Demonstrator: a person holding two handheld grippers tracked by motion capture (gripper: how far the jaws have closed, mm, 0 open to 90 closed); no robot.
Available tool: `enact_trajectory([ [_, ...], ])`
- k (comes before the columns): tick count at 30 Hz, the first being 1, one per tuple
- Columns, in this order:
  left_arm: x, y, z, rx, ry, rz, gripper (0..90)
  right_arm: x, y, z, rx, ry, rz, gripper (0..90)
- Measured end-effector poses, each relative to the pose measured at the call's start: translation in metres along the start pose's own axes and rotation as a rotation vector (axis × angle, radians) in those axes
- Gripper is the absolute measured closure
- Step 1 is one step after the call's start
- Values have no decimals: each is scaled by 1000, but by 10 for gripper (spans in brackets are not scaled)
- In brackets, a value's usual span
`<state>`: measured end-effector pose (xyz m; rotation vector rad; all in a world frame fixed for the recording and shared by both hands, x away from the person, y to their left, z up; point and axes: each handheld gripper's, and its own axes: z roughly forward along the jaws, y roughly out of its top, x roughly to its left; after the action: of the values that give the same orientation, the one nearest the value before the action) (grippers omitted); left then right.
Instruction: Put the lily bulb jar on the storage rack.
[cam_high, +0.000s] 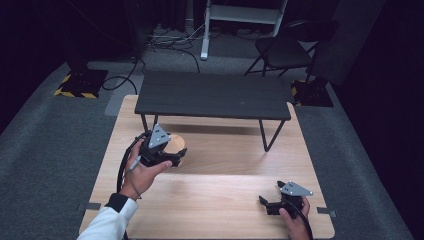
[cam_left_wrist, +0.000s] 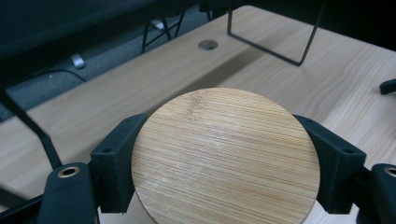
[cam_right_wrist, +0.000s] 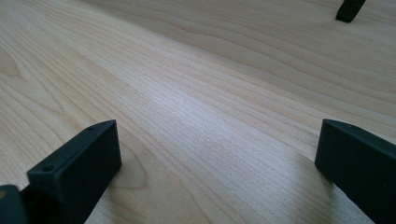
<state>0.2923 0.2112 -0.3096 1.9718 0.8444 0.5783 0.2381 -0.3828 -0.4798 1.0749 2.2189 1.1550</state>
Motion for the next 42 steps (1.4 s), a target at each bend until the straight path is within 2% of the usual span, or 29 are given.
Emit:
enact_trajectory([
  [6,2,41,4,-15,-27,24,241,0,0,0,0,0,-1,0],
  [9,4,57,7,-27,-41,17,241,0,0,0,0,1,-1,0],
  [12,4,73,9,-32,-46,37,241,0,0,0,0,3,-2,0],
  [19,8,108,19,-49,-72,51,241,-1,0,0,0,6,-5,0],
  [21,7,117,24,-49,-77,62,241,-1,0,0,0,6,-5,0],
  [28,11,139,49,-71,-110,46,241,-1,0,0,0,7,-6,0],
  [34,13,164,67,-95,-119,63,241,-2,0,0,0,11,-7,0],
  [42,18,186,104,-102,-129,62,240,-2,0,0,0,13,-9,0],
])
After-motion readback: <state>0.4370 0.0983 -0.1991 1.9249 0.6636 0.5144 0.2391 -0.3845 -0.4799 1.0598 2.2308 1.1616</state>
